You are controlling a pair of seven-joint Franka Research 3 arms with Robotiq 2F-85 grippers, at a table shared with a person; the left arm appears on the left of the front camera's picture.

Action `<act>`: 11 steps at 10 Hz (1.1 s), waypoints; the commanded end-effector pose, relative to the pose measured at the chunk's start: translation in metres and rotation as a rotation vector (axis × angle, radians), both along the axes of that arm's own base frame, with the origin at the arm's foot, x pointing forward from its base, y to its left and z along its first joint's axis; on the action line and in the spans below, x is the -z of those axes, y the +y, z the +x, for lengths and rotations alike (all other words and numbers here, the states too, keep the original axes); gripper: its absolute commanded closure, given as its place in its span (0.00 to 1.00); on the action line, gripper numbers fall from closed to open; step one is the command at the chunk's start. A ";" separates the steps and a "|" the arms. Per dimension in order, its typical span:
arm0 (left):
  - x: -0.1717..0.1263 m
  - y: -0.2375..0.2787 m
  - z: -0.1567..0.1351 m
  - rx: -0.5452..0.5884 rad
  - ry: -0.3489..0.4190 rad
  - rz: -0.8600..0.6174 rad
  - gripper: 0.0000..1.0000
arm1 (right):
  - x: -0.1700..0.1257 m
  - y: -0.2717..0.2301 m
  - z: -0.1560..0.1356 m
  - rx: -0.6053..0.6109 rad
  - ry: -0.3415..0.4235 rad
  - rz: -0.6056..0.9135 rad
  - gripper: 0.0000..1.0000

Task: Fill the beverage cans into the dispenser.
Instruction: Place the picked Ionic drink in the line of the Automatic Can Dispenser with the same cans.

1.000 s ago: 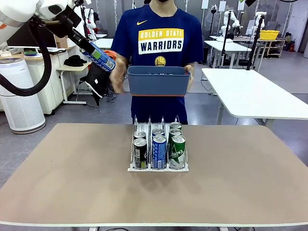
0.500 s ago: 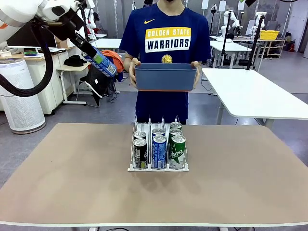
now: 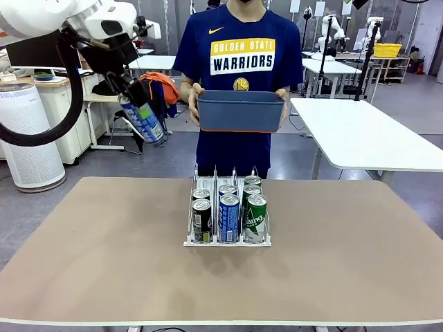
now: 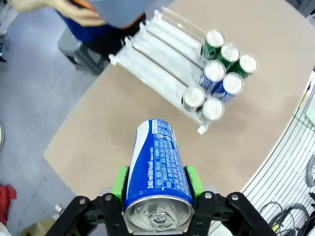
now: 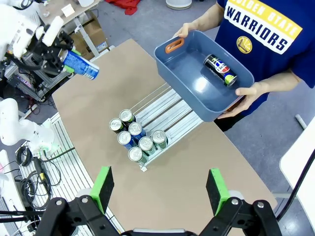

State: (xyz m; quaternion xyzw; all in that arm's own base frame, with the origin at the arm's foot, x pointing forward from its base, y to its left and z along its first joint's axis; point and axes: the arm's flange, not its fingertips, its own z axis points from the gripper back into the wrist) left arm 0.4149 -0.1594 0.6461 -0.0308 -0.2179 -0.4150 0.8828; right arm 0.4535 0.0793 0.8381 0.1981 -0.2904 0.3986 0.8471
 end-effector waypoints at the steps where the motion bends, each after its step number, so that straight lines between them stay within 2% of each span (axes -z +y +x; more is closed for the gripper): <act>1: 0.008 0.001 -0.021 -0.047 0.021 0.079 0.42 | 0.001 0.000 -0.001 0.005 0.008 0.004 0.00; 2: 0.013 0.000 -0.031 -0.012 0.060 0.091 0.42 | 0.001 0.000 -0.001 0.005 0.008 0.004 0.00; 3: 0.012 0.013 -0.034 0.108 0.106 0.039 0.42 | 0.001 0.000 -0.001 0.005 0.008 0.004 0.00; 4: 0.014 -0.001 -0.021 -0.019 0.041 0.075 0.42 | 0.001 0.000 -0.001 0.005 0.008 0.004 0.00; 8: 0.014 -0.001 -0.021 -0.019 0.041 0.075 0.42 | 0.001 0.000 -0.001 0.005 0.008 0.004 0.00; 9: 0.018 0.001 -0.023 0.002 0.063 0.072 0.42 | 0.001 0.000 -0.001 0.005 0.008 0.004 0.00; 10: 0.018 -0.022 -0.025 -0.092 0.041 0.045 0.42 | 0.001 0.000 -0.001 0.005 0.008 0.004 0.00; 11: 0.023 -0.045 -0.038 -0.137 0.053 0.008 0.42 | 0.001 0.000 -0.001 0.005 0.008 0.004 0.00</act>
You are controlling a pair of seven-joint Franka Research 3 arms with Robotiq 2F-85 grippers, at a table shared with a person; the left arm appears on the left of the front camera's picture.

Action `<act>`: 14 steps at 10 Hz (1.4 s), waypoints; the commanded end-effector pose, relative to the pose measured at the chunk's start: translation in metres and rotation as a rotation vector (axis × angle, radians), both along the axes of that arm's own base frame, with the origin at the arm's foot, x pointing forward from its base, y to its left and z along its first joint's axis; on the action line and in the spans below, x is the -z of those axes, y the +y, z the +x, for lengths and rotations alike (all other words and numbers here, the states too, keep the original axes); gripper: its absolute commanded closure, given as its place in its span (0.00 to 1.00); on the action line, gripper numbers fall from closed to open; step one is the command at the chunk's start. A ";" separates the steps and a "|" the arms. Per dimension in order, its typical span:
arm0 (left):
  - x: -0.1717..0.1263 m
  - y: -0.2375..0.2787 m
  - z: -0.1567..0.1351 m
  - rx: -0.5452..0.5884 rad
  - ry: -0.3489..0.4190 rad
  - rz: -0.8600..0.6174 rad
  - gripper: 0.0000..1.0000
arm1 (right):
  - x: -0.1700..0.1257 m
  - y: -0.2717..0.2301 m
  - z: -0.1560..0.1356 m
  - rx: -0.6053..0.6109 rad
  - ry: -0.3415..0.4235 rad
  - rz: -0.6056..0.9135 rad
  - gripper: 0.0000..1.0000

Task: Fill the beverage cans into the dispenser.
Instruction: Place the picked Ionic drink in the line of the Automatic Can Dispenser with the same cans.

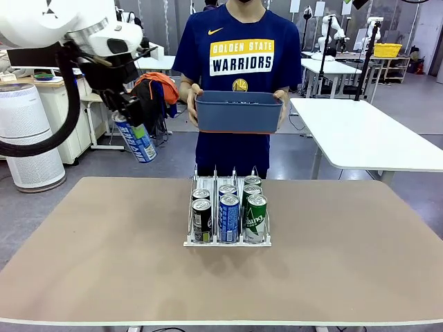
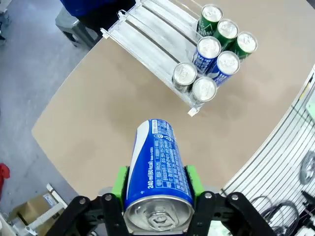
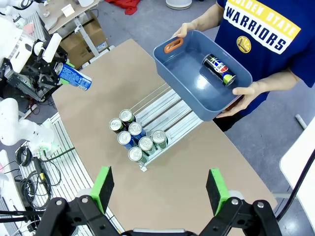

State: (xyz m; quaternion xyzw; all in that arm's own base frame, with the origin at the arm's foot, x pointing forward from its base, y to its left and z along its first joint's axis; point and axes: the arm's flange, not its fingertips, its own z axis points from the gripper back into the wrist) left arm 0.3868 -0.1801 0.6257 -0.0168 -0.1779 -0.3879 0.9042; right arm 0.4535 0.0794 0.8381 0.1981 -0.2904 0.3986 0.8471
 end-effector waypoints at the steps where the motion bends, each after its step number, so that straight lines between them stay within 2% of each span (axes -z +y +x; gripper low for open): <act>1: 0.010 -0.049 -0.025 -0.109 -0.024 -0.053 0.42 | 0.001 0.000 -0.001 0.005 0.008 0.004 0.00; 2: 0.019 -0.071 -0.040 -0.127 -0.001 -0.080 0.42 | 0.001 0.000 -0.001 0.005 0.008 0.004 0.00; 3: 0.027 -0.081 -0.048 -0.147 -0.020 -0.052 0.42 | 0.001 0.000 -0.001 0.005 0.008 0.004 0.00; 5: 0.038 -0.114 -0.069 -0.159 0.001 -0.064 0.42 | 0.001 0.000 -0.001 0.005 0.008 0.004 0.00; 8: 0.051 -0.148 -0.083 0.023 0.114 -0.140 0.42 | 0.001 0.000 -0.001 0.005 0.008 0.004 0.00; 9: 0.047 -0.140 -0.082 -0.104 0.052 -0.067 0.42 | 0.001 0.000 -0.001 0.005 0.008 0.004 0.00; 12: 0.047 -0.140 -0.082 -0.104 0.052 -0.067 0.42 | 0.001 0.000 -0.001 0.005 0.008 0.004 0.00; 13: 0.052 -0.146 -0.082 -0.073 0.072 -0.077 0.42 | 0.001 0.000 -0.001 0.005 0.008 0.004 0.00; 14: 0.064 -0.149 -0.073 -0.146 0.065 -0.024 0.42 | 0.001 0.000 -0.001 0.005 0.008 0.004 0.00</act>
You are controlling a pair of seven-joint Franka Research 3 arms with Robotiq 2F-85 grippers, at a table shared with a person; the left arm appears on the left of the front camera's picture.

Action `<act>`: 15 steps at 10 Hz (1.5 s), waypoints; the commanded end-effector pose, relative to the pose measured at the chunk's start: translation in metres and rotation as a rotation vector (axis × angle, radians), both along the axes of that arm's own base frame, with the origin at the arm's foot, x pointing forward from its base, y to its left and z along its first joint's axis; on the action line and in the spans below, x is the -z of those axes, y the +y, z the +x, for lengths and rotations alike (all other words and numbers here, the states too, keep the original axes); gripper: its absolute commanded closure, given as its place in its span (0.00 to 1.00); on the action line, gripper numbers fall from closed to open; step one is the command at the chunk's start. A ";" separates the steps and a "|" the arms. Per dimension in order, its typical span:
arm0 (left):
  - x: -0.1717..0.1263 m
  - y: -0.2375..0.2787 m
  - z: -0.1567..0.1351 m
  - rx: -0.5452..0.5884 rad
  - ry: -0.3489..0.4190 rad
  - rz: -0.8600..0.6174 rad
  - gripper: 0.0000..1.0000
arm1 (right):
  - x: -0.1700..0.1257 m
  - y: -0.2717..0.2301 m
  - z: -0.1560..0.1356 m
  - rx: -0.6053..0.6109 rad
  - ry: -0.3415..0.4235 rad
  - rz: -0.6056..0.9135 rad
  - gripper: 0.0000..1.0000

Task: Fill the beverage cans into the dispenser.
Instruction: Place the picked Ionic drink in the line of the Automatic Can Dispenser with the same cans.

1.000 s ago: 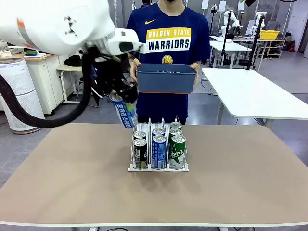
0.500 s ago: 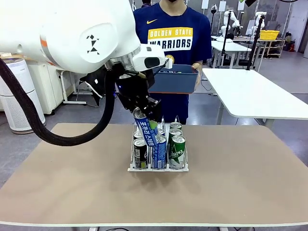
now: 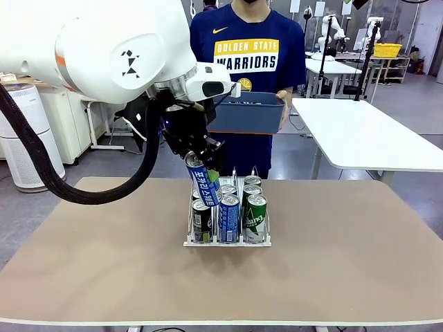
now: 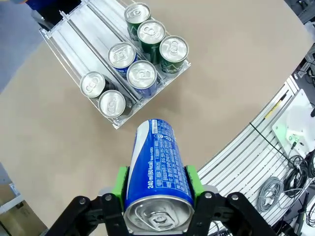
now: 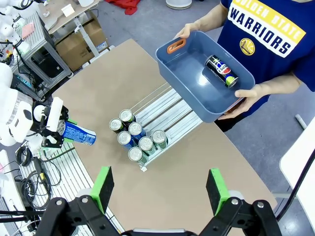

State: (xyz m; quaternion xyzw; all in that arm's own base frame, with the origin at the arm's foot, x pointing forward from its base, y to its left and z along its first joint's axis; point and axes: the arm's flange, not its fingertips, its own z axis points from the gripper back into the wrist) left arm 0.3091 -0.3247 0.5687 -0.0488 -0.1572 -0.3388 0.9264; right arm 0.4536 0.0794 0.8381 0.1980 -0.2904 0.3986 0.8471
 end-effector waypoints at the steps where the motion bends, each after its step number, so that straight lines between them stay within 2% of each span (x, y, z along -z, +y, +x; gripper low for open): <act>1: 0.024 -0.018 0.014 -0.019 0.009 0.019 0.42 | 0.001 0.000 -0.001 0.005 0.008 0.004 0.00; 4: 0.057 -0.044 0.034 -0.024 0.000 0.017 0.42 | 0.001 0.000 -0.001 0.005 0.008 0.004 0.00; 8: 0.099 -0.075 0.061 -0.079 0.028 -0.001 0.42 | 0.001 0.000 -0.001 0.005 0.008 0.004 0.00; 9: 0.102 -0.075 0.065 -0.100 0.025 0.010 0.42 | 0.001 0.000 -0.001 0.005 0.008 0.004 0.00; 10: 0.103 -0.076 0.065 -0.064 0.016 -0.007 0.42 | 0.001 0.000 -0.001 0.005 0.008 0.004 0.00; 11: 0.108 -0.069 0.060 -0.061 0.063 -0.002 0.42 | 0.001 0.000 -0.001 0.005 0.008 0.004 0.00; 13: 0.110 -0.071 0.063 -0.059 0.063 0.001 0.42 | 0.001 0.000 -0.001 0.005 0.008 0.004 0.00; 15: 0.114 -0.077 0.065 -0.078 0.109 -0.015 0.42 | 0.001 0.000 -0.001 0.005 0.008 0.004 0.00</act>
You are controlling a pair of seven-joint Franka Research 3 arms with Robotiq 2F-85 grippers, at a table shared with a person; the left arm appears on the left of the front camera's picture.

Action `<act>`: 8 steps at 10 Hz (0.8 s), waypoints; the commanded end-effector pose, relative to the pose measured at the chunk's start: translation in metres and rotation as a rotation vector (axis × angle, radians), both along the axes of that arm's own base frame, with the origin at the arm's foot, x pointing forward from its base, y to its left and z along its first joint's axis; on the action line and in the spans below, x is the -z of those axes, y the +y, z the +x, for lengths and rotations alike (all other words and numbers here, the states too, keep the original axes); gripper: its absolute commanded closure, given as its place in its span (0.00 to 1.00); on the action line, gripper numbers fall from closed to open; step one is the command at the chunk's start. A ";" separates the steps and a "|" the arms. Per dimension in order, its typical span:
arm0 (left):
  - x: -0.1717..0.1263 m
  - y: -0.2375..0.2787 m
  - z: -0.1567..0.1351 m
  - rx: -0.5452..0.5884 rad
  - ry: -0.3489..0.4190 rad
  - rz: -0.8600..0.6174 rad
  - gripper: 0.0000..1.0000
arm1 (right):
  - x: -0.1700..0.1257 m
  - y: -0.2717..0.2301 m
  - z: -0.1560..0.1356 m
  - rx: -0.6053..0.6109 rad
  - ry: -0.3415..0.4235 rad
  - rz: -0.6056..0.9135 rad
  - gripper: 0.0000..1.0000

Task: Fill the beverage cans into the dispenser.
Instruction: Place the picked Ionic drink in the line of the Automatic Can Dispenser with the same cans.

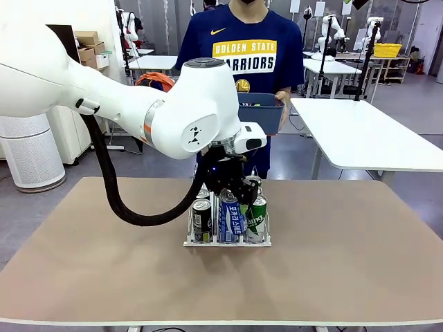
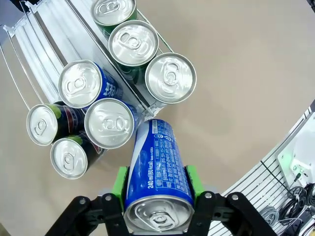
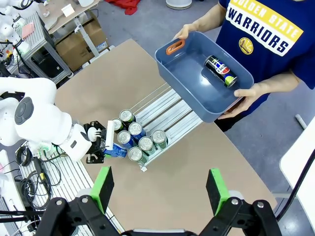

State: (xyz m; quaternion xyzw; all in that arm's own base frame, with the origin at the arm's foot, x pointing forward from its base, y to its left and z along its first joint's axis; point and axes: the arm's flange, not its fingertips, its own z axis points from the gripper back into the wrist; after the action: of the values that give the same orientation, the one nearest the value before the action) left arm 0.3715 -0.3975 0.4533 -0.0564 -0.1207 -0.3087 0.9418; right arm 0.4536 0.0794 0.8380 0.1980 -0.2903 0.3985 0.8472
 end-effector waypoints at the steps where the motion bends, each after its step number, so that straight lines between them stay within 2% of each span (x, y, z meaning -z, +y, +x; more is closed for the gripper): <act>1: 0.002 0.000 0.010 -0.025 0.042 -0.008 0.42 | 0.001 0.000 -0.001 0.005 0.008 0.004 0.00; 8: 0.009 0.005 0.044 -0.127 0.028 0.035 0.42 | 0.001 0.000 -0.001 0.005 0.008 0.004 0.00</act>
State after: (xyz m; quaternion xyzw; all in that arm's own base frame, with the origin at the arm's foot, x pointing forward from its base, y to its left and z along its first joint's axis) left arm 0.4001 -0.3989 0.4422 -0.0654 -0.1005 -0.2680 0.9559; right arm 0.4536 0.0794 0.8380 0.1980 -0.2903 0.3985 0.8472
